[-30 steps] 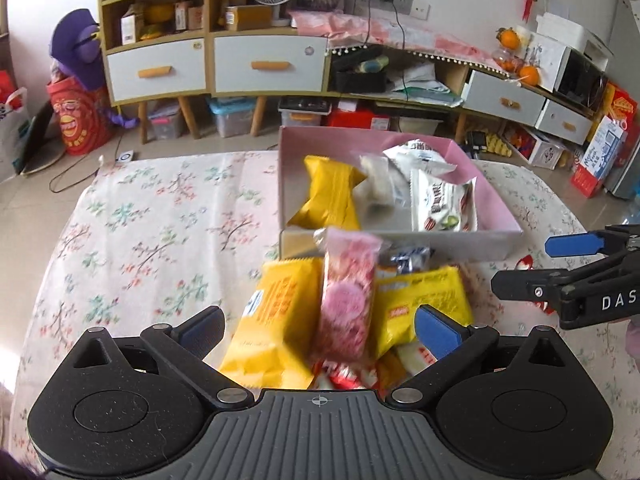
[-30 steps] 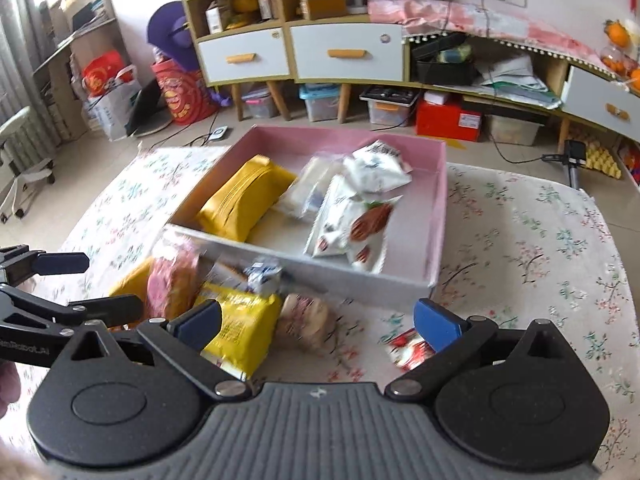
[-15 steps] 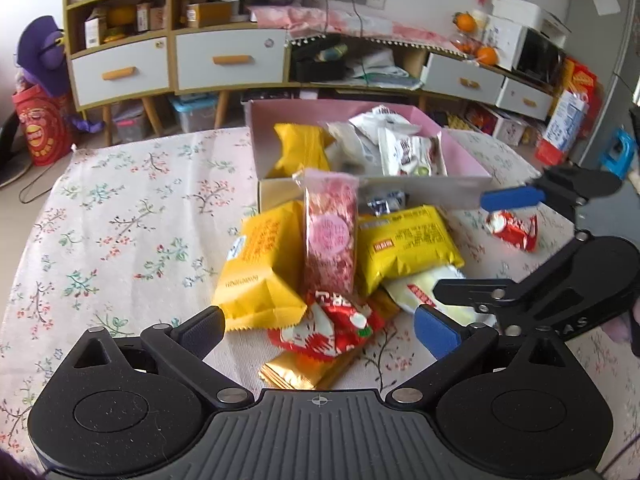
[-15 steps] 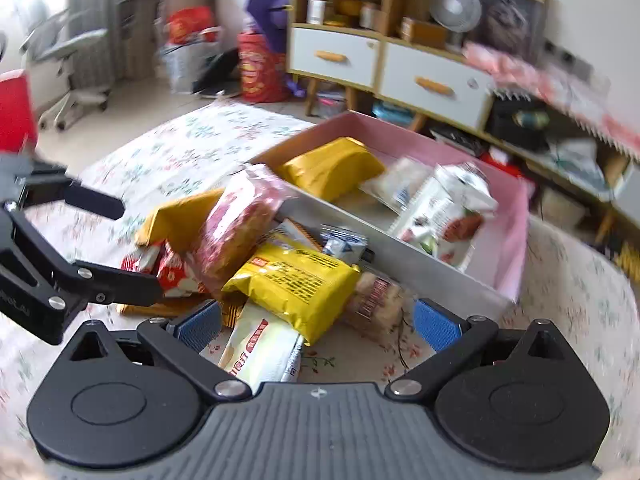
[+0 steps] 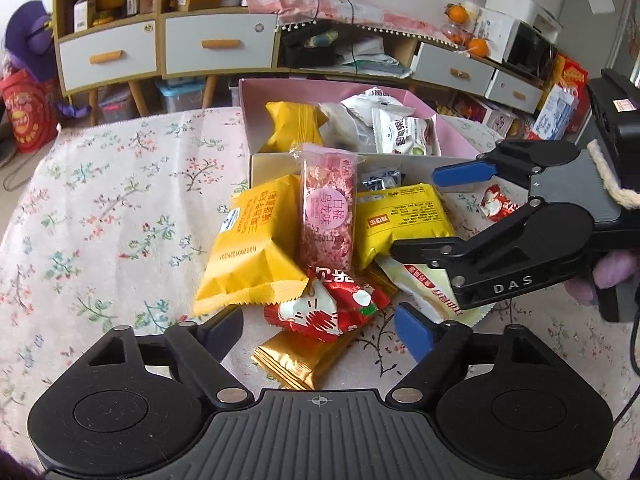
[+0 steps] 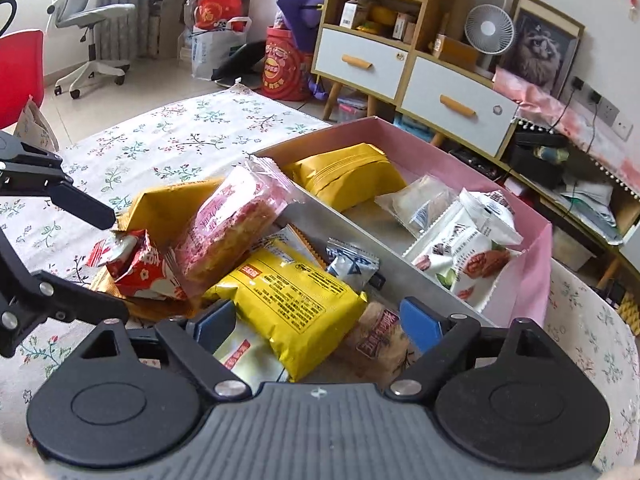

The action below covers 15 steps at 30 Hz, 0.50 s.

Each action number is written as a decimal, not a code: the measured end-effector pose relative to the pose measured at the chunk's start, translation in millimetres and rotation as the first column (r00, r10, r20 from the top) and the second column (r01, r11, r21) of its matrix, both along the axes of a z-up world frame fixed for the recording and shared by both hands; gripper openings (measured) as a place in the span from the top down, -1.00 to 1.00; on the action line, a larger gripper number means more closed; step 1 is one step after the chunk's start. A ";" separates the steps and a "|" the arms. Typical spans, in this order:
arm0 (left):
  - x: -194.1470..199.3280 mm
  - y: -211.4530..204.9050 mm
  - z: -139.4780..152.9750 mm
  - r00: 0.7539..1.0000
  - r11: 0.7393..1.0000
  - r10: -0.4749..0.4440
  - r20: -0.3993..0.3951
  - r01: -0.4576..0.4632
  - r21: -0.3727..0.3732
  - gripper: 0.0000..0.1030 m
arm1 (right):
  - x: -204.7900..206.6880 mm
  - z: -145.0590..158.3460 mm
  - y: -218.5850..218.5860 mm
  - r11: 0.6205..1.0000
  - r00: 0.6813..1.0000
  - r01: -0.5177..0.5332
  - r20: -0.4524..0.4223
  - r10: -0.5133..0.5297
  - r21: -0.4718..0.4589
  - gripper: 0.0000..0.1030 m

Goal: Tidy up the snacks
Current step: 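Move both tools back to the snack pile, then grasp the yellow biscuit pack with the right tool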

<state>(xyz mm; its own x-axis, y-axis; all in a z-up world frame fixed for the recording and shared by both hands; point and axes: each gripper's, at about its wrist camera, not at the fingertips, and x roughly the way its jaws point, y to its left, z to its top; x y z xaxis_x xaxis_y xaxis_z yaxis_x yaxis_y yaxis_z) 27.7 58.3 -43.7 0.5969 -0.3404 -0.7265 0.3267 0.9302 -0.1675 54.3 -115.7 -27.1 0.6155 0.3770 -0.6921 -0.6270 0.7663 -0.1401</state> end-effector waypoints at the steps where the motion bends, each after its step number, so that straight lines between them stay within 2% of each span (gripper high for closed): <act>1: 0.8 0.7 -1.7 1.000 1.000 0.005 -0.007 -0.005 -0.014 -0.47 | 1.0 0.0 1.1 1.000 1.000 0.000 -0.005 0.000 0.003 -0.64; 2: 1.7 1.0 -3.4 1.000 1.000 0.012 -0.012 -0.012 -0.022 -0.38 | 1.8 0.0 1.7 1.000 1.000 0.002 -0.014 -0.002 0.011 -0.55; 4: 3.2 0.7 -5.5 1.000 0.999 0.026 -0.016 -0.026 -0.029 -0.33 | 3.0 0.1 2.6 1.000 0.999 0.004 -0.034 -0.003 0.028 -0.42; 11: 1.8 -3.3 -5.9 0.999 0.999 0.036 0.001 -0.036 -0.016 -0.30 | -4.6 1.5 3.5 1.000 0.999 -0.024 -0.038 0.024 0.011 -0.29; 15: 3.7 -3.8 -7.1 0.999 0.999 0.052 0.001 -0.052 -0.012 -0.24 | -8.2 4.3 -1.4 0.999 0.996 -0.042 -0.078 0.043 0.015 -0.26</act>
<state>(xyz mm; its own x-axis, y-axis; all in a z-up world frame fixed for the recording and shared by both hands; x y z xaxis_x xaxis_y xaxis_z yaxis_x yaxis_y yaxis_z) 31.4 54.5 -50.8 0.6151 -0.3179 -0.7215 0.2783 0.9437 -0.1786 46.1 -117.1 -22.8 0.5424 0.4112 -0.7326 -0.6681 0.7398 -0.0794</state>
